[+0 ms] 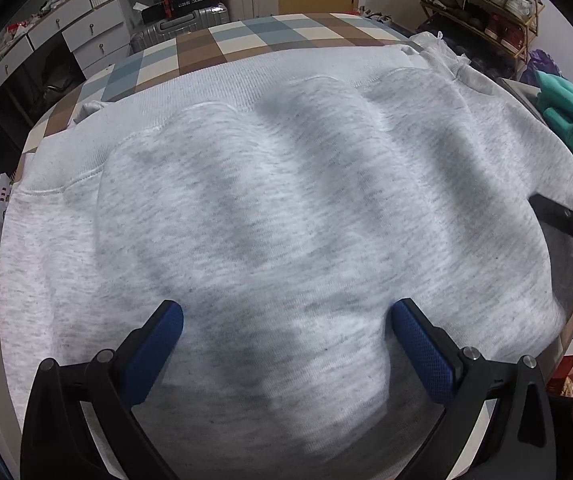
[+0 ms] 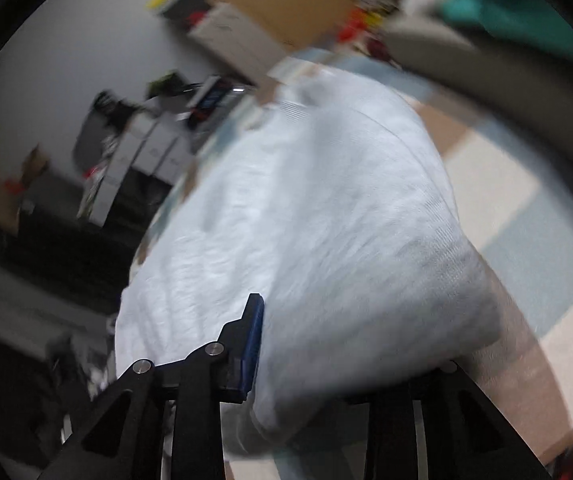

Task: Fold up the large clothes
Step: 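Grasp the sweatshirt edge with the right gripper and lift it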

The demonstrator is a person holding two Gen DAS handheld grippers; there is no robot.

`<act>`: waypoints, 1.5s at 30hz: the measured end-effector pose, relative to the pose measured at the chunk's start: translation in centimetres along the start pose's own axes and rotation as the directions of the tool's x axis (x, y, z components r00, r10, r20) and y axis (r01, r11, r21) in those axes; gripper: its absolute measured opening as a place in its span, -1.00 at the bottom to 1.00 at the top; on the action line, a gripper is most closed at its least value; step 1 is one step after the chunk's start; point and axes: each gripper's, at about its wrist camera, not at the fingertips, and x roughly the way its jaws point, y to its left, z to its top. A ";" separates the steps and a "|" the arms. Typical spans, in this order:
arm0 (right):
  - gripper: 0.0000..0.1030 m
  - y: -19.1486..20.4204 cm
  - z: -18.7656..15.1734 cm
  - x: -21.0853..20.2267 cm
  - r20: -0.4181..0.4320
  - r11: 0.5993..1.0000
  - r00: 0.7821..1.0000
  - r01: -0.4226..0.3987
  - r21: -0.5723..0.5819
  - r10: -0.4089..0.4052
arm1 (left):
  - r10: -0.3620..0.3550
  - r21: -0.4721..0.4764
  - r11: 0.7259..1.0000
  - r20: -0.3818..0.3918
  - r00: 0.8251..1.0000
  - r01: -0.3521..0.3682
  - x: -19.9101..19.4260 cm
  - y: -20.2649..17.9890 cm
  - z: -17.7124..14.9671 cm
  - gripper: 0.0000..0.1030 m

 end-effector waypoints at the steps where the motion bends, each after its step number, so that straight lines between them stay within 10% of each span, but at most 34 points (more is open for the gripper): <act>1: -0.03 0.2 0.4 0.6 0.007 0.999 0.999 0.036 -0.004 -0.036 | 0.000 0.001 1.000 0.003 1.000 0.000 0.0 0.0 -0.1 0.99; 5: -0.03 1.7 1.4 1.6 0.025 0.992 0.994 0.107 -0.060 -0.105 | -0.003 -0.014 1.000 0.022 1.000 0.003 0.1 0.0 -0.2 0.99; 7: -0.49 2.9 1.1 0.9 0.095 0.983 0.991 0.107 -0.146 -0.094 | 0.003 -0.017 1.000 0.025 1.000 -0.002 0.1 -0.2 -0.1 0.99; 10: -0.59 4.4 0.1 -0.3 0.173 0.946 0.983 0.114 -0.304 -0.063 | 0.010 -0.013 1.000 0.023 1.000 -0.010 0.1 -0.6 0.0 0.98; 25: -0.64 8.3 1.7 -3.7 0.302 0.730 0.952 0.245 -0.638 -0.055 | -0.156 0.076 0.985 0.049 0.987 0.152 0.4 -8.5 2.6 0.93; 28: -0.65 7.4 2.7 -5.1 0.308 0.729 0.949 0.256 -0.634 -0.066 | -0.155 0.084 0.986 0.097 0.983 0.147 -1.7 -8.1 3.2 0.93; 32: -0.65 6.2 2.6 -5.6 0.296 0.712 0.952 0.262 -0.652 -0.080 | 0.030 -0.009 1.000 0.130 0.991 -0.029 -2.0 -5.6 3.3 0.93; 39: -0.64 5.5 2.9 -5.8 0.295 0.714 0.955 0.230 -0.662 -0.034 | -0.025 0.012 1.000 0.036 0.999 0.025 0.6 -7.7 3.5 0.83; 45: -0.64 8.3 2.8 -8.5 0.341 0.622 0.940 0.267 -0.736 0.000 | -0.128 0.038 0.991 0.091 0.988 0.125 1.1 -11.1 4.5 0.82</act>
